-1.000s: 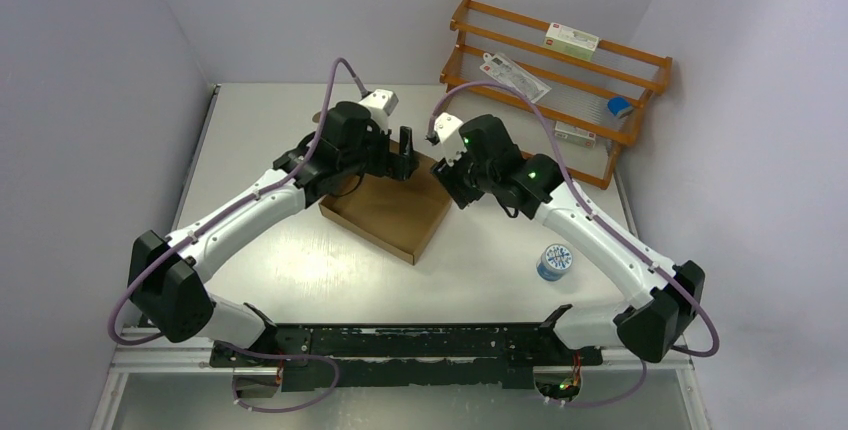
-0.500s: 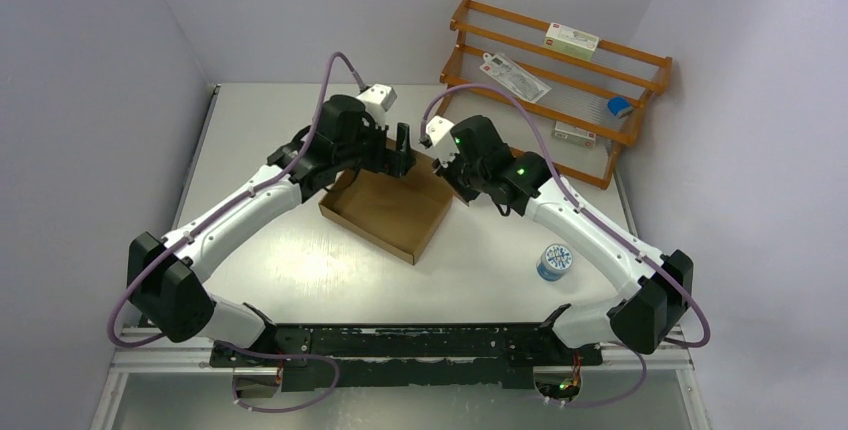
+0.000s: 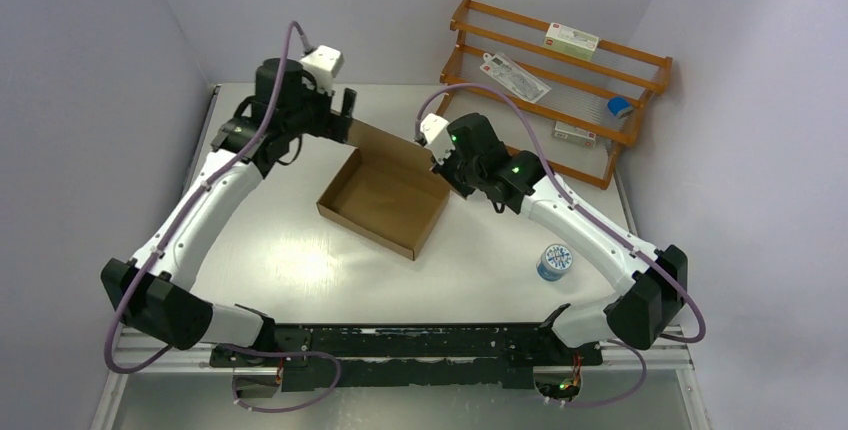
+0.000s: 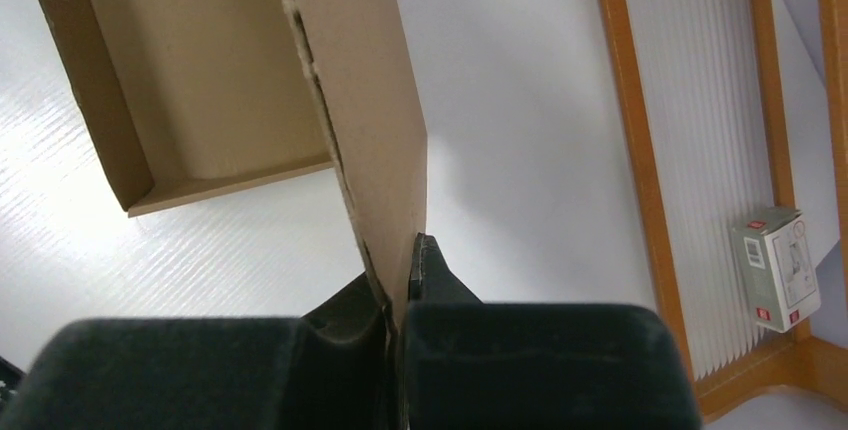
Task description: Fold the paper box
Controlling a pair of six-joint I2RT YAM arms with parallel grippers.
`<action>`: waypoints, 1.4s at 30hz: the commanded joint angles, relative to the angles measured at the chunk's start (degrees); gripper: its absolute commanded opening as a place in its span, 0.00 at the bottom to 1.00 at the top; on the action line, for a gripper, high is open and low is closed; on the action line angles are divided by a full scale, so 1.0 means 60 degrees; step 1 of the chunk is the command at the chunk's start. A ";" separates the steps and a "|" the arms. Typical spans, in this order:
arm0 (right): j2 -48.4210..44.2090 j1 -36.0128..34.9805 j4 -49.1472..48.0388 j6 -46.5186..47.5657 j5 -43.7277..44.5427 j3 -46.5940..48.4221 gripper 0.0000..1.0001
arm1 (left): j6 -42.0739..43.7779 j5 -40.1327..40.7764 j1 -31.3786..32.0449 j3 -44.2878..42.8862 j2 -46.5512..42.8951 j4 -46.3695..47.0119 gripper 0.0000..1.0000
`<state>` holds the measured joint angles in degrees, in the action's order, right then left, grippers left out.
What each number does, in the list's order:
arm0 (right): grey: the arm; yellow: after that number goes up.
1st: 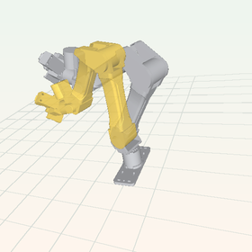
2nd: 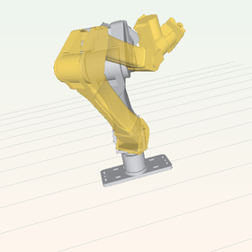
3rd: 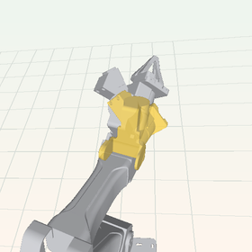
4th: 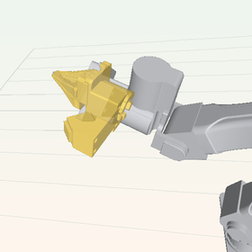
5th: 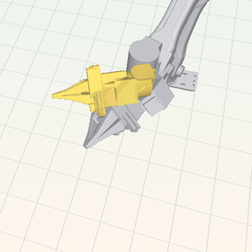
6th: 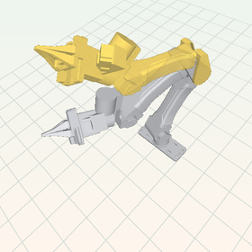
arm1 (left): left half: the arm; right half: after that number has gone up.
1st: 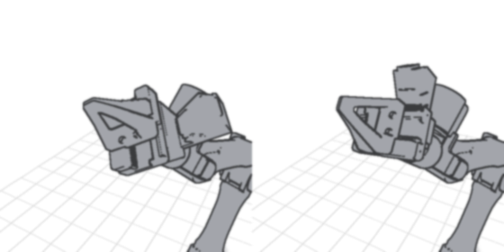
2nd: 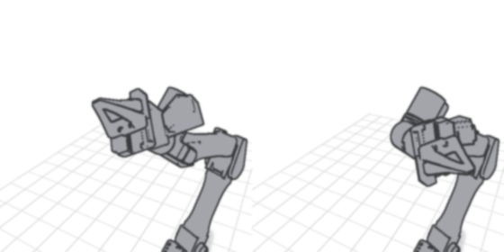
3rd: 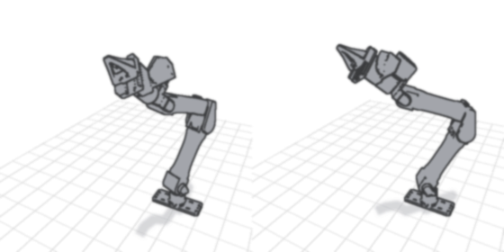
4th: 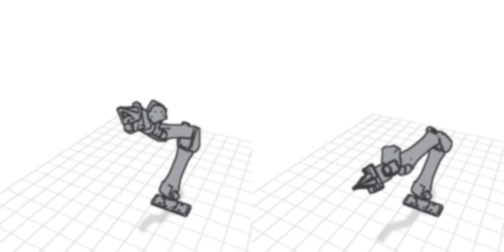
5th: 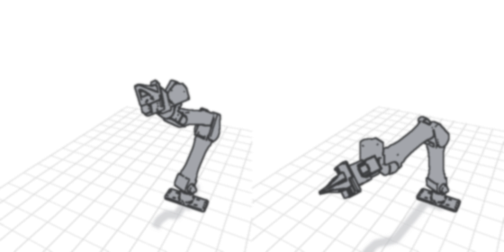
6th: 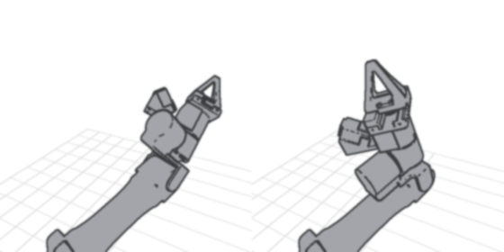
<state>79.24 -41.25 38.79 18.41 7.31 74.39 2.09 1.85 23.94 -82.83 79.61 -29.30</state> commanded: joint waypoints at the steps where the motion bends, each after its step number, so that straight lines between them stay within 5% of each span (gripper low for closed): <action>1: -0.0003 -0.0053 -0.0539 0.0403 -0.0038 0.0074 0.00 | 0.1525 0.0000 -0.1380 -0.0046 -0.0387 0.0100 1.00; 6: -0.0047 -0.0091 -0.0912 0.0447 -0.0100 -0.0035 0.00 | 0.2504 -0.3718 -0.3247 -0.0421 0.0189 0.0078 1.00; 17: -0.0028 -0.0202 -0.1259 0.0533 0.0050 -0.0145 0.00 | 0.4854 -0.7422 -0.4856 0.0656 0.0028 0.0670 1.00; 31: 0.0362 -0.0201 -0.1514 0.0902 0.0415 -0.0065 0.00 | 0.5459 -0.8188 -0.5215 0.0218 -0.0072 0.0394 0.95; 36: 0.0518 -0.0201 -0.1794 0.1086 0.0374 0.0014 0.00 | 0.6232 -0.7054 -0.5221 0.0530 -0.0205 0.0232 0.95; 42: 0.0589 -0.0189 -0.1823 0.1278 0.0103 0.0009 0.00 | 0.6955 -0.8280 -0.5229 0.0837 -0.0610 0.0445 0.96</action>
<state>82.72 -42.22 29.95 24.51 8.60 73.47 38.02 -43.00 -6.98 -79.09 78.87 -27.97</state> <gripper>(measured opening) 0.018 0.952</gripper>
